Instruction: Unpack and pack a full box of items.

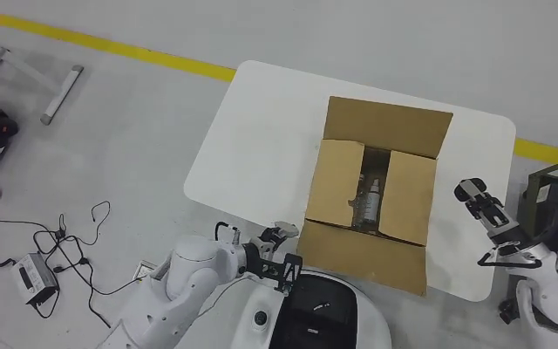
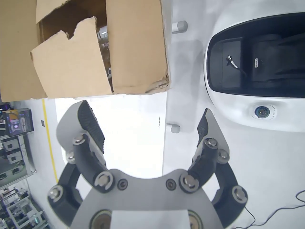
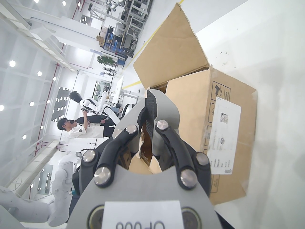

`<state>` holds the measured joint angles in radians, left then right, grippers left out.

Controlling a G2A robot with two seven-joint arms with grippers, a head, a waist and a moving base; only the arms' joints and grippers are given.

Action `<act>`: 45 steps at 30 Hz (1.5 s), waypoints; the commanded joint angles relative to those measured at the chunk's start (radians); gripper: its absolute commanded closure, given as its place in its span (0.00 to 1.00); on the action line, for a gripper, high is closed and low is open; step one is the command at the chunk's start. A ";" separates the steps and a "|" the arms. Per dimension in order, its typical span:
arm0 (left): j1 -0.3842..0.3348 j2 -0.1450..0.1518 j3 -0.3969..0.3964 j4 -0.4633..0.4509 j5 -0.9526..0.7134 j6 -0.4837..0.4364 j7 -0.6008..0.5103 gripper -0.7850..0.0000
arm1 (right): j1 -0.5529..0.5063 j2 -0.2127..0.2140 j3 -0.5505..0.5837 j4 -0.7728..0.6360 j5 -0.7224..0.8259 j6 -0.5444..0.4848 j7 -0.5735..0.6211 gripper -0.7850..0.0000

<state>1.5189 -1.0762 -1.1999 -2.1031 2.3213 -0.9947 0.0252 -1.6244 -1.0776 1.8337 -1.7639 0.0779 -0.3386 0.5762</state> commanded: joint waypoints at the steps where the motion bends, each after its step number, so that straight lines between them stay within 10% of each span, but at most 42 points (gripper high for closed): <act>1: -0.019 0.004 0.052 0.016 0.096 0.001 0.001 0.00 | -0.001 0.000 0.001 0.003 0.001 0.001 0.000 1.00; 14: -0.137 0.002 0.174 0.144 0.177 0.152 0.089 0.04 | -0.002 0.001 0.001 0.016 0.006 0.011 -0.010 1.00; 17: -0.166 0.000 0.196 0.162 0.185 0.161 0.100 0.55 | 0.000 0.001 -0.003 0.024 0.001 0.016 -0.016 1.00; 22: -0.207 -0.005 0.224 0.189 0.190 0.177 0.109 1.00 | 0.009 0.001 -0.008 0.052 -0.022 0.025 -0.029 1.00; 37: -0.233 -0.007 0.184 0.164 0.013 0.186 0.157 1.00 | 0.081 0.012 0.042 0.211 -0.064 0.061 -0.044 1.00; 38: -0.237 -0.007 0.183 0.157 0.001 0.185 0.155 0.95 | 0.090 0.014 0.044 0.227 -0.078 0.059 -0.043 1.00; 40: -0.244 -0.008 0.184 0.148 -0.014 0.179 0.148 0.33 | 0.104 0.015 0.040 0.253 -0.084 0.051 -0.030 1.00; 42: -0.249 -0.009 0.183 0.152 -0.036 0.177 0.145 0.00 | 0.114 0.018 0.030 0.274 -0.105 0.043 -0.010 1.00; 45: -0.256 -0.011 0.188 0.163 -0.051 0.174 0.129 0.00 | 0.132 0.017 0.007 0.299 -0.115 0.041 -0.008 1.00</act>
<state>1.2640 -1.0866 -1.0130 -1.9447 2.2740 -0.8220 0.1600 -1.4967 -1.0601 1.8472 -1.4703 -0.0379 -0.2975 0.5684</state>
